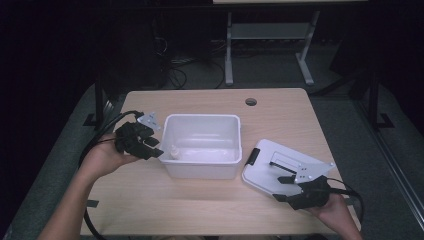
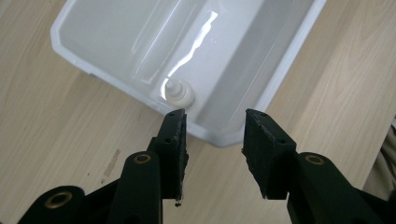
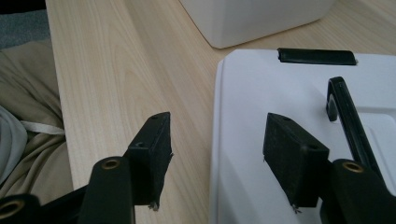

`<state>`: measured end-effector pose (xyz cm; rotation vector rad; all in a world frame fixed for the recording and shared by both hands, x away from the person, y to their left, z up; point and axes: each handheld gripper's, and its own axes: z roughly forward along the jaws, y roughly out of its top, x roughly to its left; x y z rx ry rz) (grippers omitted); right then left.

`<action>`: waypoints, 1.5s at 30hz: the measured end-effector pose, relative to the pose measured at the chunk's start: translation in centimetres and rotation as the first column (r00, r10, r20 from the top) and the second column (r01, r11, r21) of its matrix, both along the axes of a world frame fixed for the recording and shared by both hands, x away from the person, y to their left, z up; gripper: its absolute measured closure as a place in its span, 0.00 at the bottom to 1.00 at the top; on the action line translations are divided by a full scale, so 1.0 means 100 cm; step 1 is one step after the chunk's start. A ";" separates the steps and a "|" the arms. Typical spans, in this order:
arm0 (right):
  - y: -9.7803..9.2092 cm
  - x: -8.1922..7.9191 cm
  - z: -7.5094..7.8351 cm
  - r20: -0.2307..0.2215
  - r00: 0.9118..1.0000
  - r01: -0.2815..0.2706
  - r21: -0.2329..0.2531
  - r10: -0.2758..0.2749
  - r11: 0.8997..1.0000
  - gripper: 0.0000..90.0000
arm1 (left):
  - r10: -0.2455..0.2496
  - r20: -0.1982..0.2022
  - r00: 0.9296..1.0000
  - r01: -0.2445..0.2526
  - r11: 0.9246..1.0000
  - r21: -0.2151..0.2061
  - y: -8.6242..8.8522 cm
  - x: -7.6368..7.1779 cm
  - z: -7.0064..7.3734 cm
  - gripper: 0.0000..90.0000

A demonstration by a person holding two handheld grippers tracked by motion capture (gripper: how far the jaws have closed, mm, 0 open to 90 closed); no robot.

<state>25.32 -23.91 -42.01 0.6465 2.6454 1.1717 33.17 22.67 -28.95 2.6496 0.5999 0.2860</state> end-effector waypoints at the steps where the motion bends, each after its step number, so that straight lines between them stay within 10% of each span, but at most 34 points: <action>1: 0.000 0.000 0.000 -0.003 1.000 0.005 0.005 -0.005 1.000 0.46 | 0.000 0.001 1.000 0.000 1.000 0.003 0.002 -0.001 0.000 0.66; 45: -0.001 0.020 0.030 0.011 1.000 0.024 -0.099 -0.023 0.995 0.46 | 0.051 0.022 0.998 -0.049 0.997 -0.066 0.052 -0.063 -0.054 0.53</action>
